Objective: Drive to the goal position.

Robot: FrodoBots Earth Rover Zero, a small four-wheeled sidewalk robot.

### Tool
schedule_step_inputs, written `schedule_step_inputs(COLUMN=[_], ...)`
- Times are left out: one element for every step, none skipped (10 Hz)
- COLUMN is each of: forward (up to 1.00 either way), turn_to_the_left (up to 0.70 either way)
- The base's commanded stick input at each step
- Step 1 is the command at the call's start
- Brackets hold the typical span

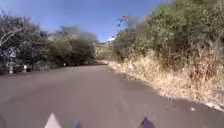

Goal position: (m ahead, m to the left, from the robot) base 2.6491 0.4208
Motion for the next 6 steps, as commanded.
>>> schedule_step_inputs(forward=[0.5, 0.5, 0.5, 0.5, 0.5, 0.5], turn_to_the_left=[0.0, 0.0, 0.0, 0.0, 0.0, 0.0])
